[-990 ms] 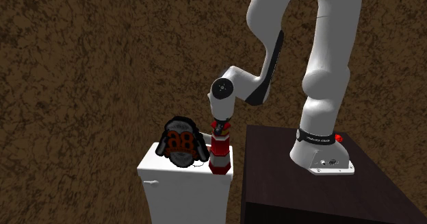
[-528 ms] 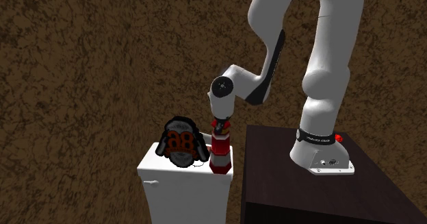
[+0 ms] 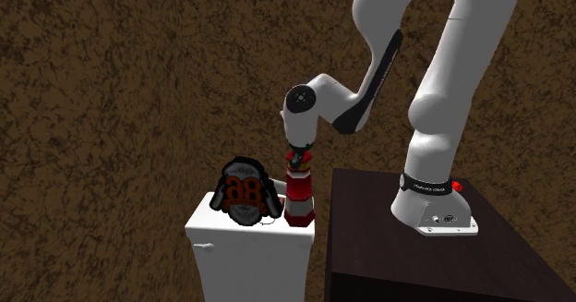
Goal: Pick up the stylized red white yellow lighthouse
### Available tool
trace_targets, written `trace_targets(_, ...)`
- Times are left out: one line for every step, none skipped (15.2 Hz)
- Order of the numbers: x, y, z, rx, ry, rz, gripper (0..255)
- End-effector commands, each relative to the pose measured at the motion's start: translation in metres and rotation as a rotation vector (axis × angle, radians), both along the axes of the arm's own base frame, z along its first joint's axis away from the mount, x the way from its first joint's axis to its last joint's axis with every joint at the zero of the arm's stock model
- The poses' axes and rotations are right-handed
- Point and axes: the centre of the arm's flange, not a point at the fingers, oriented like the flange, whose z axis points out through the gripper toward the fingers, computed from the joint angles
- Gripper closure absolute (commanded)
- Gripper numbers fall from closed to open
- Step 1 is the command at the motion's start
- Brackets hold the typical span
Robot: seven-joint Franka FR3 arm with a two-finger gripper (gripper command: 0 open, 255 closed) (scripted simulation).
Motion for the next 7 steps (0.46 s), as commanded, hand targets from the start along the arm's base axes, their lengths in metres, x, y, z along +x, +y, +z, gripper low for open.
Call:
trace_targets(0.001,0.000,0.010,0.000,-0.001,0.000,255)
trace_targets(0.001,0.000,0.015,0.000,-0.001,0.000,255)
trace_targets(0.001,0.000,0.021,0.000,-0.001,0.000,255)
trace_targets(0.001,0.000,0.026,0.000,-0.001,0.000,255)
trace_targets(0.001,0.000,0.031,0.000,-0.001,0.000,255)
trace_targets(0.001,0.000,0.032,0.000,-0.001,0.000,255)
trace_targets(0.001,0.000,0.032,0.000,-0.001,0.000,255)
